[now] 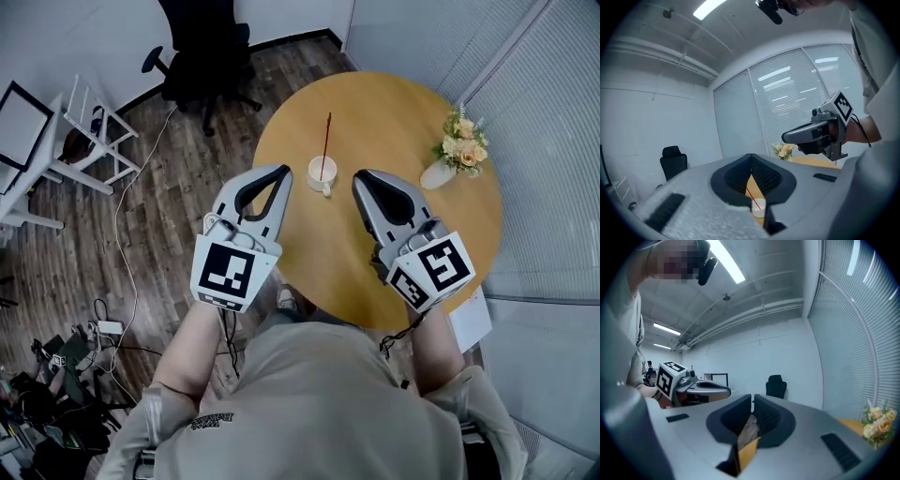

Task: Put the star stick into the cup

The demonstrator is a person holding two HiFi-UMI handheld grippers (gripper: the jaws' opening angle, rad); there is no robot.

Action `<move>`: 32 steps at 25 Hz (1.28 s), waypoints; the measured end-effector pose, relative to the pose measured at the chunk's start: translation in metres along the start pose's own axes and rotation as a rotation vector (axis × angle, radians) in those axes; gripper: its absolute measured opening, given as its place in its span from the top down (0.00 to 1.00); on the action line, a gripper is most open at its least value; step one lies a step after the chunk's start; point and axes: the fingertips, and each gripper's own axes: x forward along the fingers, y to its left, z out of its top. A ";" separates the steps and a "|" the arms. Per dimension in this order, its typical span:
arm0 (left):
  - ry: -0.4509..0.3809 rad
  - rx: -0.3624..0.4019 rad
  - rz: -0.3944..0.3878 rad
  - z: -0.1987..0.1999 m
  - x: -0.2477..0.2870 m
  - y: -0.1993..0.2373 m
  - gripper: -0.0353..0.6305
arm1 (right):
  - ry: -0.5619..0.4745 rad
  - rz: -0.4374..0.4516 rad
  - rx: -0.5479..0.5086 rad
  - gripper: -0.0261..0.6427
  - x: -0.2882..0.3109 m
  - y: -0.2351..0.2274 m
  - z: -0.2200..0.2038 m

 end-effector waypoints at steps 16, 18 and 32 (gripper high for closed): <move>0.047 -0.052 -0.002 -0.025 -0.033 -0.022 0.92 | 0.093 -0.007 0.043 0.90 -0.029 0.023 -0.041; 0.062 -0.064 -0.003 -0.032 -0.035 -0.025 0.92 | 0.099 -0.002 0.051 0.91 -0.030 0.027 -0.044; 0.083 -0.070 0.002 -0.034 -0.040 -0.026 0.92 | 0.079 0.007 0.040 0.91 -0.030 0.027 -0.035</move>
